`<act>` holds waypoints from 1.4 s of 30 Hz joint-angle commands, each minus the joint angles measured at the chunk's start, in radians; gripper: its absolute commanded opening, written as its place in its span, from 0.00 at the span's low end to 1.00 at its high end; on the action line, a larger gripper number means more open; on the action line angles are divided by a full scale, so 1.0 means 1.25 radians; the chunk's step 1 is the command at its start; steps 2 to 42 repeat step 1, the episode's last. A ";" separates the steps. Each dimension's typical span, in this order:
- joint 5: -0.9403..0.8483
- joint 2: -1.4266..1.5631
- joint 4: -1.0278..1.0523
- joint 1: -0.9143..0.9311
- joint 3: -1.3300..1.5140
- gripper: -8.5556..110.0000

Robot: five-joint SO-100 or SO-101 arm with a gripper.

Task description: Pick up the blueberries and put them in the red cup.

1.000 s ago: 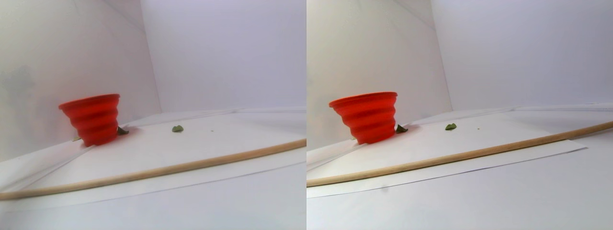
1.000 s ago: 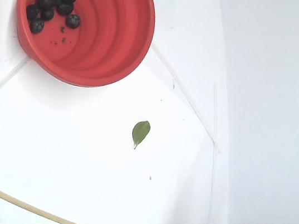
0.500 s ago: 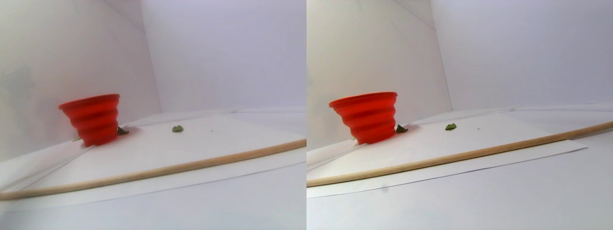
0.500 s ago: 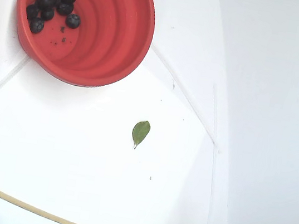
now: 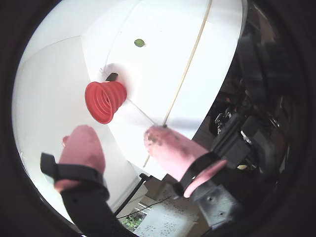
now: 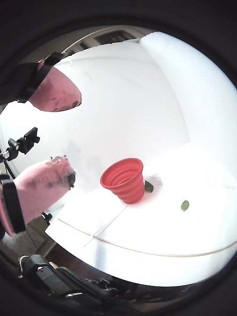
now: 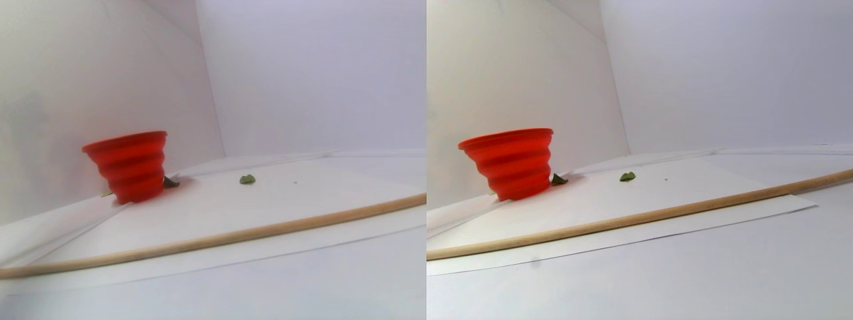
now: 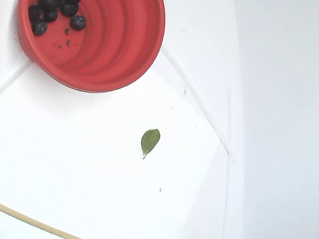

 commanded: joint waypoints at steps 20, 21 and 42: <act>0.031 0.005 0.017 0.011 -0.074 0.23; 0.031 0.005 0.017 0.011 -0.074 0.23; 0.031 0.005 0.017 0.011 -0.074 0.23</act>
